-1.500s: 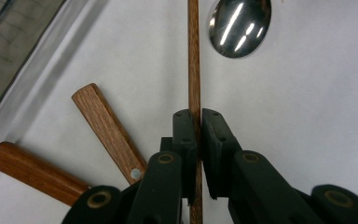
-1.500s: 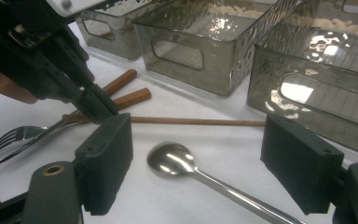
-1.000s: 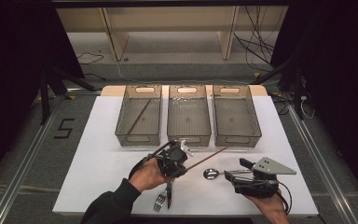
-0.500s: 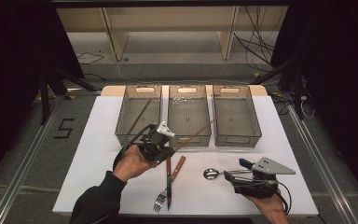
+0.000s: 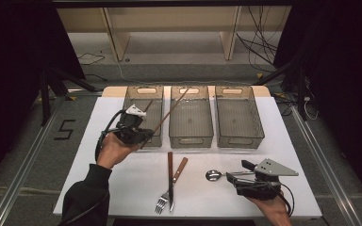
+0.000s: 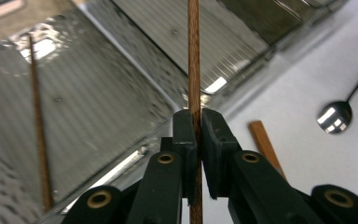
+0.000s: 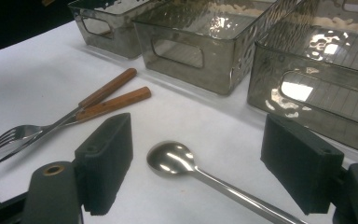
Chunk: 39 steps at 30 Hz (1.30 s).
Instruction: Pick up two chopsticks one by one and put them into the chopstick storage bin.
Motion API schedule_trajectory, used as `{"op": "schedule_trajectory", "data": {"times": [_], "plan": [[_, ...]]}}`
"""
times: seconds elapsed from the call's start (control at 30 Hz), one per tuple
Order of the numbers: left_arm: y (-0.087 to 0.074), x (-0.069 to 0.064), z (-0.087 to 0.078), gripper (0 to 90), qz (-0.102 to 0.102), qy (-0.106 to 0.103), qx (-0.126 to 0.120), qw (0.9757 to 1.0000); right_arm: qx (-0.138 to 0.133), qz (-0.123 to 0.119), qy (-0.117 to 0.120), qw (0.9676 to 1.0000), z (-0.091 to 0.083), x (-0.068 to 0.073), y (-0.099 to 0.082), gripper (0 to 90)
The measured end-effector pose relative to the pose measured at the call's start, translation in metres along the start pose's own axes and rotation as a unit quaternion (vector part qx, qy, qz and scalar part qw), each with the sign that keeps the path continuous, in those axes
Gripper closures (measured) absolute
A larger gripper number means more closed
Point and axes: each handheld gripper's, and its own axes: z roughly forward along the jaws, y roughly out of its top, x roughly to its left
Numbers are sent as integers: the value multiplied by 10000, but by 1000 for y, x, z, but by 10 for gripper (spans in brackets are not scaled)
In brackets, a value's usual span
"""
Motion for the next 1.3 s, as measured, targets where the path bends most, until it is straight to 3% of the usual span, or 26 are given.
{"op": "schedule_trajectory", "data": {"times": [0.27,0.67,1.3], "plan": [[6,27,-6,843,-307,205,-125,9992,-1,14,-2,10000,0,0,0,255],[12,62,-2,842,-656,448,-215,9966,-9,20,-5,10000,0,-1,0,255],[5,86,14,842,-855,706,-193,9936,-15,32,-1,10000,0,-1,0,255]]}}
